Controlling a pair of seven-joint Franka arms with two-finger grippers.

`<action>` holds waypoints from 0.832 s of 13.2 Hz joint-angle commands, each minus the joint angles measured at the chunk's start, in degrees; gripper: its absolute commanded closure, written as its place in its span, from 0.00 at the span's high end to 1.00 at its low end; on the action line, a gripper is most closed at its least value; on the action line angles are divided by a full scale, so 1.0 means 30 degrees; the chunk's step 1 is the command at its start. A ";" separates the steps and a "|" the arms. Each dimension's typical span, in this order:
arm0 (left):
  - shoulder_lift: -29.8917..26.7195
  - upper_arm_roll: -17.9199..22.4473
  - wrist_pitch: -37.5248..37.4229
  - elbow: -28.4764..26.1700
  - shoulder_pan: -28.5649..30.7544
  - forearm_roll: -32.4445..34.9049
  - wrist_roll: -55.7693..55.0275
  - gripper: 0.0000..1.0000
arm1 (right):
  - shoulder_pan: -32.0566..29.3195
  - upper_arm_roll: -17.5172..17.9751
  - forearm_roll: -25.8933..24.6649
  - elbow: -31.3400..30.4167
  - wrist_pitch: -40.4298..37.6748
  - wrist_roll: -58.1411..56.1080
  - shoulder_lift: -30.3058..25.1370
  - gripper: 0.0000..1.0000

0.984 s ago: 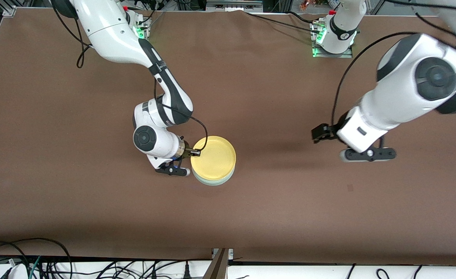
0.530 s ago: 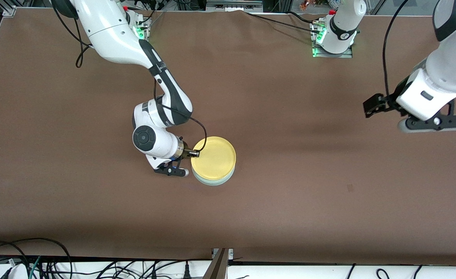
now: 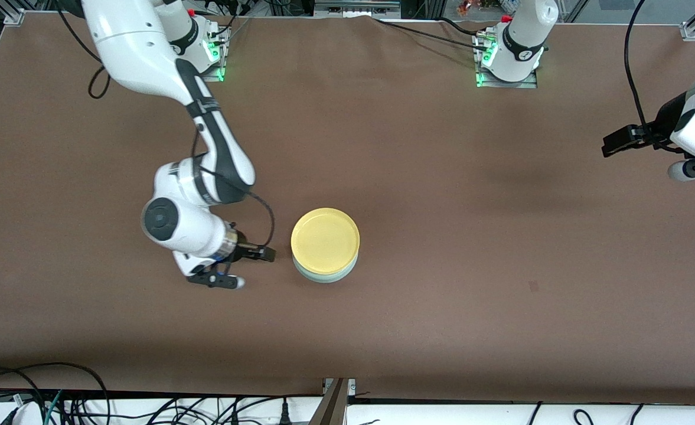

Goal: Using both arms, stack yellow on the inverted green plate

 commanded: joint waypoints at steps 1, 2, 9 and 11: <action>-0.0174 0.0213 0.0816 -0.0115 -0.0367 -0.0347 0.0083 1.00 | -0.0466 -0.1646 0.0027 -0.0158 -0.2836 -0.3505 -0.0943 1.00; -0.0202 0.0213 0.1023 0.0118 -0.0193 -0.0347 0.0258 1.00 | -0.0466 -0.2526 -0.0002 0.0045 -0.3745 -0.5147 -0.1292 1.00; -0.0085 0.0301 0.1870 0.1027 0.0307 -0.0347 0.0611 1.00 | -0.2216 -0.3192 -0.3975 0.2423 -1.0462 -0.7332 -0.4538 1.00; 0.0322 0.0243 0.2051 0.1000 0.0249 -0.0347 0.0524 1.00 | -0.4034 -0.0989 -0.5387 0.0847 -1.0230 -0.7332 -0.6588 1.00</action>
